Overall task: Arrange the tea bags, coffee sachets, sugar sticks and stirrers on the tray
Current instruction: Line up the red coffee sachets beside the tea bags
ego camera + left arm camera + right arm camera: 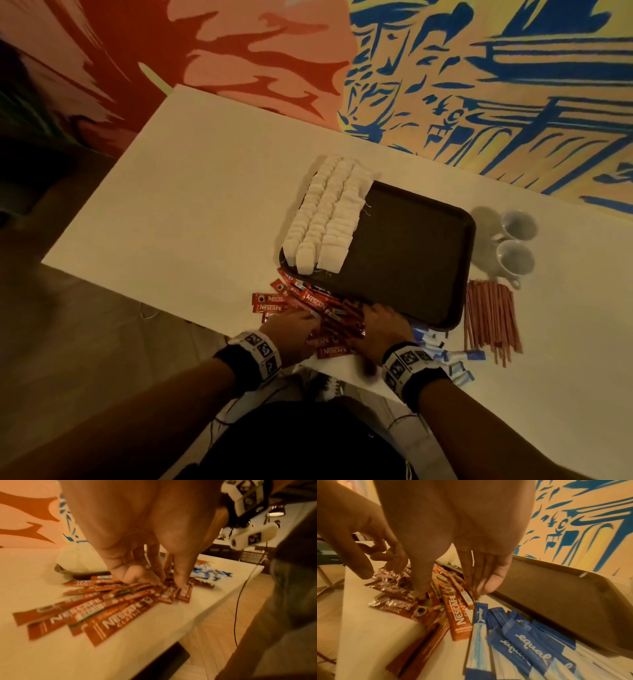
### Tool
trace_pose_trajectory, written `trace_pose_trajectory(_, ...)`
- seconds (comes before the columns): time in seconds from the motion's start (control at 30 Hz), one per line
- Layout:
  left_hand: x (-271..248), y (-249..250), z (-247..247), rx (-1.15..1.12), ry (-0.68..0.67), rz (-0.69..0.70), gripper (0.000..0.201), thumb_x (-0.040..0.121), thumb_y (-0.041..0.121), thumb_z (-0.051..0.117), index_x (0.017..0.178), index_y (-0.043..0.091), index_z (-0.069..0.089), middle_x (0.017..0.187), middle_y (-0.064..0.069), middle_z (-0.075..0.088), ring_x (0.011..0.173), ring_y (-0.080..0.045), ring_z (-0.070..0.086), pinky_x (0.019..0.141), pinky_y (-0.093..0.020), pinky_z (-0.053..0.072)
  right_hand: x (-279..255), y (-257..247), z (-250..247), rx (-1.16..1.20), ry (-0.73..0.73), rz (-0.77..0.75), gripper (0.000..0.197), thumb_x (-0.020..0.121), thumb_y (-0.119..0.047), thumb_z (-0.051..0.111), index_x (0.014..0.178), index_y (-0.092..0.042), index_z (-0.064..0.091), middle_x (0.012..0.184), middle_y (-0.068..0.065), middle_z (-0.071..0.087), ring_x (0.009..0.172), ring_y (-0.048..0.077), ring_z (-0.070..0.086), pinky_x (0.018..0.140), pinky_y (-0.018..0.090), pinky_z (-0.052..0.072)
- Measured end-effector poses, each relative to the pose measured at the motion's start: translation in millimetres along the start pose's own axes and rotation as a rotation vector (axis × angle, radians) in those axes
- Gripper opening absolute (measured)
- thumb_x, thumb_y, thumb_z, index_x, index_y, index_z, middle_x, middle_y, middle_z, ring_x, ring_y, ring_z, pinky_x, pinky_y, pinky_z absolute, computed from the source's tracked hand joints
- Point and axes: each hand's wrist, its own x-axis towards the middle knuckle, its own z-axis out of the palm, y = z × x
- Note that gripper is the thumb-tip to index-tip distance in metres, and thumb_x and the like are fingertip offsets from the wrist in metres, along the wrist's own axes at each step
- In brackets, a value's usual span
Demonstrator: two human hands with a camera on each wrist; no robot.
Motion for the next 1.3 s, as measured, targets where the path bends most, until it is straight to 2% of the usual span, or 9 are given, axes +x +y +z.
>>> trace_pose_trajectory(0.1,-8,11,14,0.057,0.045,-0.031,0.044,0.096,0.037,0.055,0.136,0.020,0.051,0.147,0.001,0.045,0.135,-0.024,0.042,0.105,-0.038,0.043,3,-1,6,-0.070,0.027,-0.042,0.080,0.087,-0.060,0.065,0.150,-0.020,0.039,0.145,0.006,0.049,0.134,0.028,0.043,0.113,0.043,0.037)
trace_pose_trajectory(0.27,-8,15,27,0.039,0.091,-0.111,0.037,0.097,0.035,0.055,0.131,0.021,0.052,0.137,0.000,0.053,0.125,-0.024,0.052,0.096,-0.037,0.051,11,-4,11,-0.143,0.059,-0.097,0.080,0.088,-0.053,0.068,0.152,-0.017,0.036,0.147,0.007,0.048,0.135,0.028,0.044,0.113,0.043,0.038)
trace_pose_trajectory(0.63,-3,6,29,0.152,0.212,-0.043,0.037,0.097,0.032,0.056,0.131,0.020,0.058,0.136,-0.004,0.058,0.125,-0.028,0.056,0.091,-0.039,0.056,15,0,5,-0.153,0.117,-0.208,0.040,0.101,-0.033,0.050,0.137,-0.015,0.050,0.135,0.008,0.056,0.124,0.028,0.052,0.101,0.038,0.043)
trace_pose_trajectory(0.77,-2,1,22,0.146,0.252,-0.023,0.037,0.095,0.033,0.051,0.128,0.023,0.060,0.132,-0.001,0.060,0.122,-0.027,0.057,0.086,-0.037,0.058,19,1,-2,-0.140,0.113,-0.233,0.033,0.104,-0.036,0.046,0.130,-0.016,0.053,0.130,0.007,0.059,0.118,0.027,0.056,0.097,0.037,0.046)
trace_pose_trajectory(0.93,-8,-4,13,0.079,0.351,-0.004,0.029,0.090,0.031,0.065,0.117,0.020,0.066,0.118,-0.002,0.067,0.108,-0.028,0.065,0.076,-0.039,0.061,19,4,-8,-0.152,0.058,-0.280,0.035,0.103,-0.040,0.052,0.130,-0.018,0.049,0.130,0.006,0.060,0.120,0.027,0.055,0.102,0.040,0.045)
trace_pose_trajectory(1.07,-14,-7,-1,-0.080,0.351,-0.073,0.031,0.087,0.040,0.069,0.114,0.026,0.065,0.119,0.007,0.065,0.108,-0.017,0.061,0.087,-0.029,0.050,16,5,-19,-0.060,0.034,-0.275,0.038,0.101,-0.041,0.053,0.132,-0.019,0.046,0.132,0.005,0.058,0.122,0.025,0.052,0.107,0.041,0.043)
trace_pose_trajectory(1.13,-16,-11,-6,-0.207,0.321,-0.168,0.021,0.088,0.041,0.065,0.104,0.029,0.062,0.113,0.013,0.061,0.102,-0.010,0.057,0.084,-0.023,0.044,13,4,-28,0.045,0.000,-0.243,0.037,0.102,-0.040,0.051,0.132,-0.020,0.044,0.127,0.006,0.058,0.118,0.025,0.054,0.105,0.043,0.045)
trace_pose_trajectory(1.23,-18,-12,-11,-0.427,0.355,-0.263,0.006,0.087,0.032,0.066,0.089,0.032,0.060,0.097,0.014,0.061,0.089,-0.007,0.057,0.079,-0.025,0.047,14,5,-37,0.250,-0.040,-0.180,0.024,0.104,-0.039,0.047,0.122,-0.025,0.041,0.111,0.006,0.058,0.101,0.022,0.059,0.094,0.043,0.052)
trace_pose_trajectory(1.3,-18,-12,-12,-0.622,0.395,-0.311,0.011,0.086,0.025,0.070,0.083,0.031,0.061,0.090,0.012,0.065,0.086,-0.008,0.060,0.081,-0.028,0.050,17,5,-36,0.341,-0.011,-0.183,0.015,0.105,-0.035,0.044,0.117,-0.027,0.039,0.103,0.004,0.058,0.088,0.017,0.059,0.083,0.038,0.054)
